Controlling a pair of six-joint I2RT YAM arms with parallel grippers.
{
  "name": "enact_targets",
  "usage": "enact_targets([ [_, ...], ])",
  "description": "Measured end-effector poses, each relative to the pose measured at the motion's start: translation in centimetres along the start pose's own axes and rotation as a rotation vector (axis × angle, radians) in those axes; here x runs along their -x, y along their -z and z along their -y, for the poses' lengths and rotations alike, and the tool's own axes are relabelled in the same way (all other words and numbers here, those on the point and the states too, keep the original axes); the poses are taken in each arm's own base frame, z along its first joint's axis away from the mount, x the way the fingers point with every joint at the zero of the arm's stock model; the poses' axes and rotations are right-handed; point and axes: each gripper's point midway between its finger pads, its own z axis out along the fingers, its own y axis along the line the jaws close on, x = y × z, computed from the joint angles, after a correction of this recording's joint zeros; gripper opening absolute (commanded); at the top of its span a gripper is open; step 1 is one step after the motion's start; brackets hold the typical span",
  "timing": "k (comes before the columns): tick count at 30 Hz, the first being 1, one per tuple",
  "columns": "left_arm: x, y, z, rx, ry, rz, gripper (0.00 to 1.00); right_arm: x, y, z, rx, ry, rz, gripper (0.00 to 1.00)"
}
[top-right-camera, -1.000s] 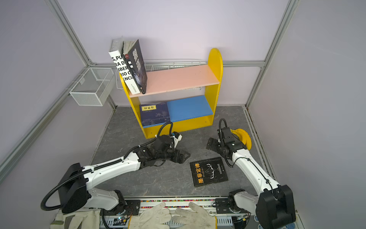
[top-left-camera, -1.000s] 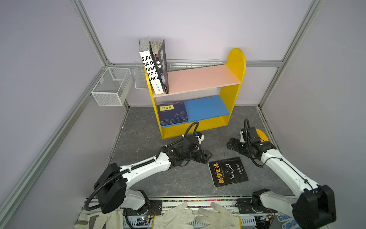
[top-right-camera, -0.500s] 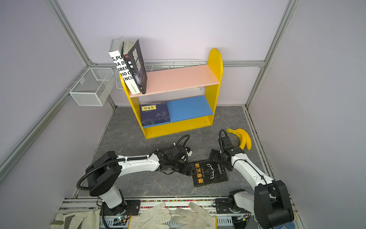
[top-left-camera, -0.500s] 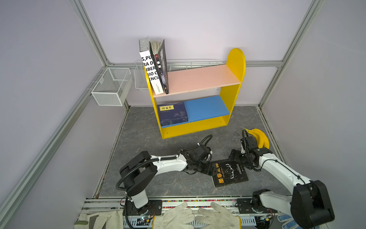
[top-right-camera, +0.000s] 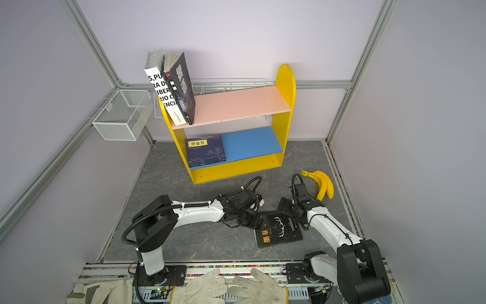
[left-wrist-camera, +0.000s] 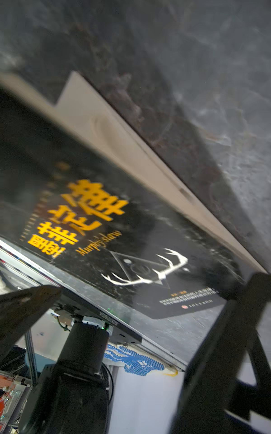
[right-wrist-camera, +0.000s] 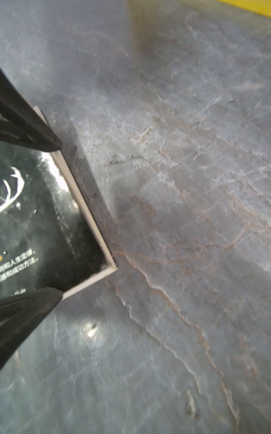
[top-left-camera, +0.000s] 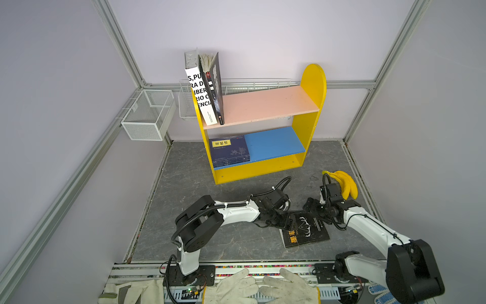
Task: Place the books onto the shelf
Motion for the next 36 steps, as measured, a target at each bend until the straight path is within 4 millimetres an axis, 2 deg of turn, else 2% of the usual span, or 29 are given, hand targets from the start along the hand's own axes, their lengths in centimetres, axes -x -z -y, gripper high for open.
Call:
enact_targets([
  [5, 3.3, -0.2, 0.7, -0.013, -0.017, 0.037, 0.79, 0.3, -0.2, -0.8, 0.047, -0.019, 0.016, 0.93],
  [8, 6.5, 0.6, 1.0, -0.029, -0.027, 0.089, 0.72, 0.7, -0.4, -1.5, 0.085, -0.040, 0.030, 0.93],
  [11, 8.9, 1.6, 0.5, -0.019, -0.031, 0.116, 0.63, 1.2, -0.4, -2.0, 0.112, -0.077, 0.048, 0.93],
  [13, 10.8, 2.3, 1.1, -0.031, -0.060, 0.150, 0.59, 1.0, -0.4, -2.4, 0.127, -0.080, 0.038, 0.92],
  [16, 12.9, 3.5, 2.7, -0.054, -0.123, 0.195, 0.60, 0.7, -0.2, -2.6, 0.137, -0.085, 0.027, 0.93],
  [19, 13.7, 4.2, 3.1, -0.045, -0.165, 0.216, 0.66, 0.3, 0.4, -2.2, 0.106, -0.081, 0.007, 0.95],
  [23, 11.9, 4.1, 0.7, 0.029, -0.145, 0.189, 0.69, 1.2, 1.9, -1.7, 0.038, -0.043, 0.030, 0.96],
  [25, 10.1, 4.2, -0.8, 0.065, -0.119, 0.161, 0.69, 1.3, 2.2, -1.3, 0.015, -0.027, 0.036, 0.99],
  [27, 7.9, 4.4, -2.4, 0.099, -0.087, 0.131, 0.69, 1.0, 2.2, -0.7, -0.014, -0.014, 0.024, 0.94],
  [30, 5.0, 4.6, -3.9, 0.134, -0.042, 0.096, 0.70, 0.1, 1.9, 0.1, -0.039, -0.003, -0.006, 0.92],
  [32, 3.2, 4.5, -4.2, 0.147, -0.024, 0.073, 0.70, -0.7, 1.6, 0.8, -0.056, -0.002, -0.027, 0.92],
  [36, 1.0, 3.3, -3.2, 0.126, -0.016, 0.033, 0.67, -2.0, 1.0, 1.8, -0.077, -0.006, -0.062, 0.92],
])
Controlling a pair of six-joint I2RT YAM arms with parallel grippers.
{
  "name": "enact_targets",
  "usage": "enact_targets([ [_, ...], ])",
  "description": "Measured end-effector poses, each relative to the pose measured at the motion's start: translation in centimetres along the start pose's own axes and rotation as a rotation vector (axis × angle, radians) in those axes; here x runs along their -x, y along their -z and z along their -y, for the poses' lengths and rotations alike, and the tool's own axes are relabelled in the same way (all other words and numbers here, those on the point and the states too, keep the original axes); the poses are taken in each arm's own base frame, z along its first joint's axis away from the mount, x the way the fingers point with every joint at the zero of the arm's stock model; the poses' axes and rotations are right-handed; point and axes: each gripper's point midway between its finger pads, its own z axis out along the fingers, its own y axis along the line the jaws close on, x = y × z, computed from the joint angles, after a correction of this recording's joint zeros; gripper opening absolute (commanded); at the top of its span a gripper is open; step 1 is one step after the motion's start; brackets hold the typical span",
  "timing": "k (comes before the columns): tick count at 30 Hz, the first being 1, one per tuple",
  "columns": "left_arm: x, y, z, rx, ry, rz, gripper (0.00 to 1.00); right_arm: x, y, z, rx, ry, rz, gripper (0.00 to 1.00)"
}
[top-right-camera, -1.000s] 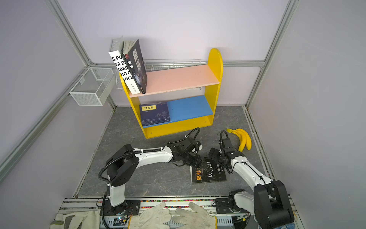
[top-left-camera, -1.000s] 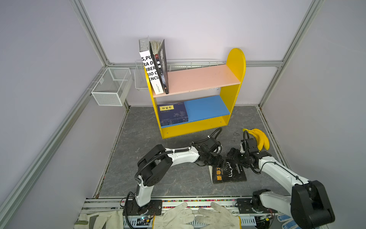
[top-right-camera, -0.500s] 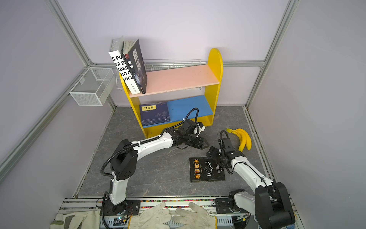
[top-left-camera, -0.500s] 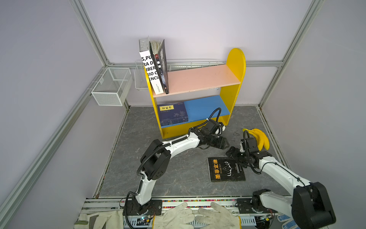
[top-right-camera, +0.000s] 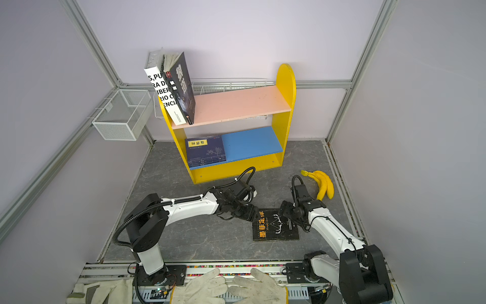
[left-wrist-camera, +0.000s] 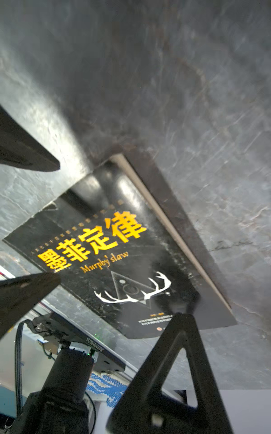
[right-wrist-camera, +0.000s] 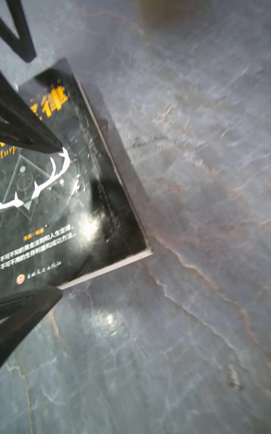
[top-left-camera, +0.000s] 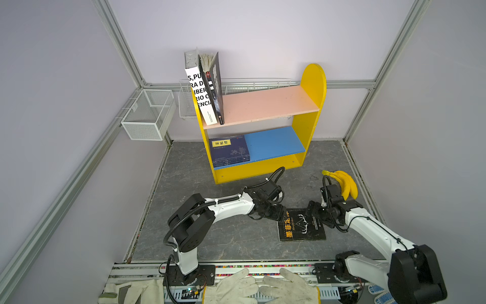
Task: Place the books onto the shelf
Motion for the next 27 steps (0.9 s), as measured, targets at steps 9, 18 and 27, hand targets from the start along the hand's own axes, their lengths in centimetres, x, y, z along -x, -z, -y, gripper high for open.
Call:
enact_targets([
  [9, 1.6, -1.1, 2.3, -0.065, 0.017, 0.004, 0.61, -0.2, 0.0, -0.8, 0.084, -0.030, 0.070, 0.96],
  [18, 11.3, 1.3, 6.3, -0.186, -0.048, 0.163, 0.46, -1.1, -0.1, -4.8, 0.225, -0.072, 0.088, 0.97],
  [27, 8.9, 3.4, 1.4, -0.077, 0.000, 0.154, 0.56, -1.2, 0.5, -3.6, 0.101, -0.012, 0.064, 0.95],
])
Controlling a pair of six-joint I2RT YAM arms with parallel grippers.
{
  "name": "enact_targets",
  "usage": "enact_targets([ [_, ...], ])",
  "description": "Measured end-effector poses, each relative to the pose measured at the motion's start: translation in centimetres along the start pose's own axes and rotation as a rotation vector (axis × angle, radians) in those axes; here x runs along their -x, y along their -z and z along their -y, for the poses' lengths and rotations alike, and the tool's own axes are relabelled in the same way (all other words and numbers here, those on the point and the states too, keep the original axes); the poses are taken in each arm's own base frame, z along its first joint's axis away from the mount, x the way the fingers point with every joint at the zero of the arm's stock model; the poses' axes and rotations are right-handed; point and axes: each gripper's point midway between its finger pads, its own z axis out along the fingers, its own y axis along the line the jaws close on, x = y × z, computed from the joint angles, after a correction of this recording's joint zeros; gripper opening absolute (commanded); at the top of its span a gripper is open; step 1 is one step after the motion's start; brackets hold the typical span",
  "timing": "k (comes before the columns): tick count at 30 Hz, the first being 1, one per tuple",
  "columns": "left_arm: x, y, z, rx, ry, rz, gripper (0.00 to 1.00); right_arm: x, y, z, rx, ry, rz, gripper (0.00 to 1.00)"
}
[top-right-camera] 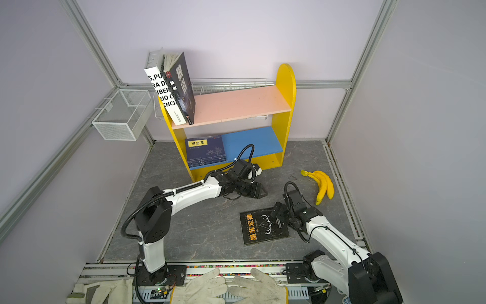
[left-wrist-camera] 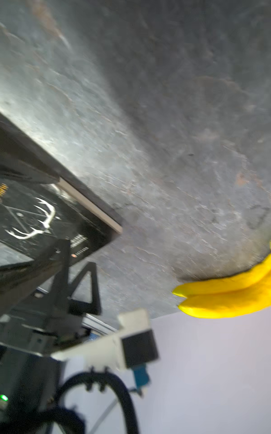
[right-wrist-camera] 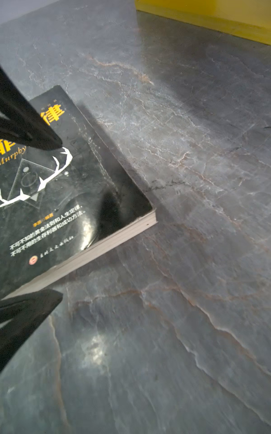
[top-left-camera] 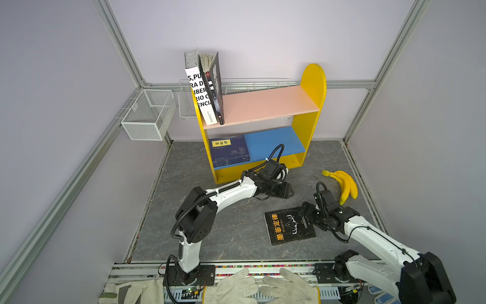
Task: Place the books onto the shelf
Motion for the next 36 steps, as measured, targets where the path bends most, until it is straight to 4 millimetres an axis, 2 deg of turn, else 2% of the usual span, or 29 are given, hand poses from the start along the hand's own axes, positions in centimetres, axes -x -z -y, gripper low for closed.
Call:
enact_targets([
  [4, -5.6, 1.0, -1.7, 0.058, 0.045, -0.076, 0.60, 0.0, -0.7, 0.2, -0.047, 0.059, -0.040, 0.95],
  [6, -8.4, 1.2, -1.8, 0.084, 0.055, -0.111, 0.61, -0.5, -1.4, 0.6, -0.072, 0.082, -0.072, 0.95],
  [8, -10.3, 1.3, -1.6, 0.097, 0.063, -0.132, 0.61, -0.9, -1.9, 0.8, -0.085, 0.096, -0.100, 0.96],
  [11, -12.2, 1.2, -1.8, 0.108, 0.099, -0.147, 0.57, -1.1, -2.2, 0.5, -0.071, 0.111, -0.118, 0.97],
  [15, -13.8, 1.0, -4.0, 0.178, 0.153, -0.145, 0.57, -1.0, -2.3, 0.0, -0.047, 0.124, -0.119, 0.98],
  [19, -14.6, 1.0, -5.0, 0.205, 0.194, -0.134, 0.58, -1.0, -2.4, -0.2, -0.035, 0.124, -0.118, 0.99],
  [25, -13.8, -0.1, -4.3, 0.169, 0.202, -0.122, 0.54, -1.0, -2.4, -0.3, -0.023, 0.124, -0.109, 0.99],
  [29, -12.5, -0.9, -3.5, 0.157, 0.175, -0.116, 0.54, -1.0, -2.3, -0.3, -0.005, 0.108, -0.082, 0.99],
  [33, -10.3, -2.2, -2.1, 0.131, 0.135, -0.106, 0.54, -0.7, -2.3, -0.8, 0.040, 0.063, -0.046, 0.99],
  [36, -8.8, -3.2, -2.3, 0.129, 0.129, -0.106, 0.54, -0.5, -2.2, -0.9, 0.064, 0.019, -0.017, 0.99],
])
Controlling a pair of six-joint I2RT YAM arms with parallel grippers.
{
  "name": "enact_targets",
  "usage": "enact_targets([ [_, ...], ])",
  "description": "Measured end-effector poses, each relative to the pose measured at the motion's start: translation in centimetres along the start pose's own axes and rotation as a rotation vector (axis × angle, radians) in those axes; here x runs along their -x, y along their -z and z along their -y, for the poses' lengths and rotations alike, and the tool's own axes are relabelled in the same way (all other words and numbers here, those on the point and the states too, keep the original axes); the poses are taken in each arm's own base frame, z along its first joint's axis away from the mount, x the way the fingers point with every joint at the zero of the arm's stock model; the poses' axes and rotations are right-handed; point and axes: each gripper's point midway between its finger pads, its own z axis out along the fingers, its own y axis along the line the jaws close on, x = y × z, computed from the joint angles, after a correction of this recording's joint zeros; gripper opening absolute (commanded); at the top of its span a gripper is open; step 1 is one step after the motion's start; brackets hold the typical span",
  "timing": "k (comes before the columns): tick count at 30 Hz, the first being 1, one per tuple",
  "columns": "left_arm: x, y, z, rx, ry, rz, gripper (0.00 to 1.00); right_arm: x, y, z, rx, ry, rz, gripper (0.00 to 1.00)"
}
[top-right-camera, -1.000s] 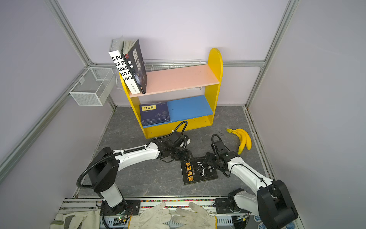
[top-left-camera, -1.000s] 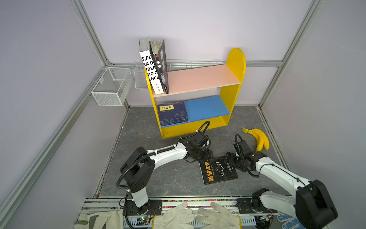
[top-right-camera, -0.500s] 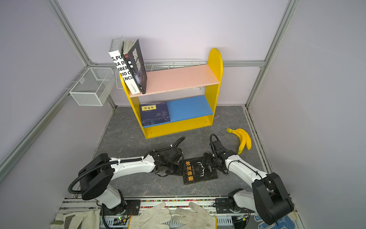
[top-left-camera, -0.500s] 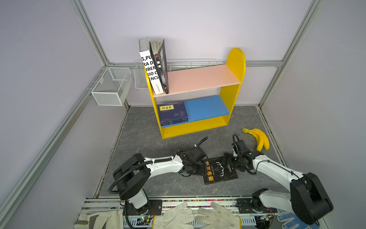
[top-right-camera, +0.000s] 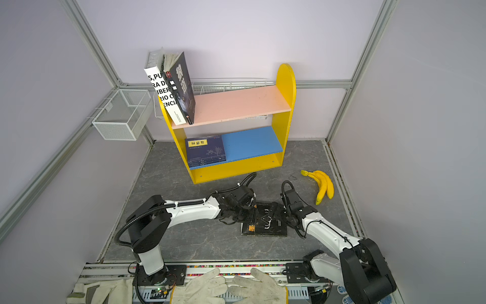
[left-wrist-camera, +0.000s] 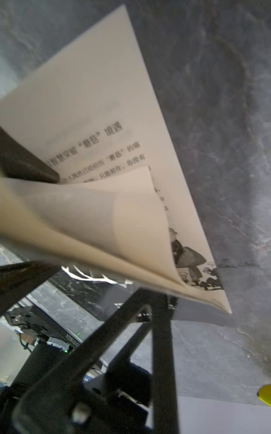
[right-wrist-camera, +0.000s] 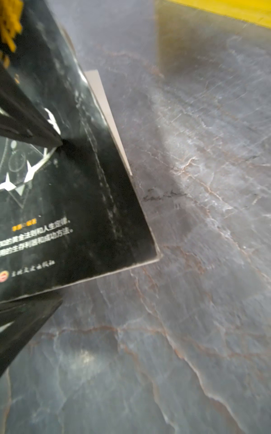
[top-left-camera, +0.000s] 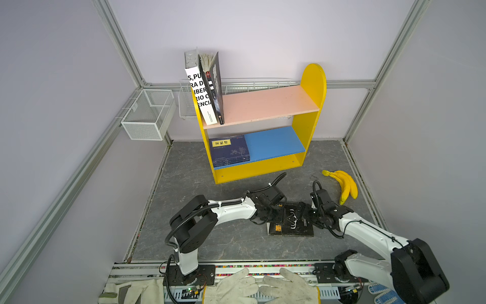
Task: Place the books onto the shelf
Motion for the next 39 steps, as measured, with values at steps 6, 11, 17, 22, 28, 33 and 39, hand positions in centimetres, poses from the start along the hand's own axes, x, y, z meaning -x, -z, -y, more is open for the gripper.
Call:
enact_targets([
  [6, 6.1, 0.6, -0.8, -0.015, -0.012, 0.054, 0.53, -0.4, 0.5, -0.1, 0.041, -0.097, 0.020, 0.99],
  [11, 12.0, 3.6, 0.9, -0.052, -0.091, 0.164, 0.54, -1.8, 0.8, -1.0, 0.089, -0.152, -0.017, 0.98],
  [17, 15.5, 6.5, 2.0, -0.024, -0.180, 0.260, 0.61, -3.7, 1.3, -3.3, 0.140, -0.110, -0.071, 0.99],
  [22, 15.7, 7.4, -0.8, 0.105, -0.185, 0.290, 0.68, -2.3, 3.4, -4.5, 0.122, -0.050, -0.018, 0.97],
  [28, 11.7, 9.9, -3.6, 0.145, -0.108, 0.298, 0.70, 1.3, 6.9, -4.7, 0.046, 0.078, 0.141, 0.97],
  [33, 6.2, 9.0, -5.2, 0.047, 0.062, 0.272, 0.71, 3.5, 6.2, -4.9, -0.019, 0.234, 0.144, 0.91],
  [39, 0.8, 6.0, -6.5, 0.034, 0.223, 0.237, 0.72, 4.1, 1.1, -5.8, -0.083, 0.399, 0.020, 0.72],
])
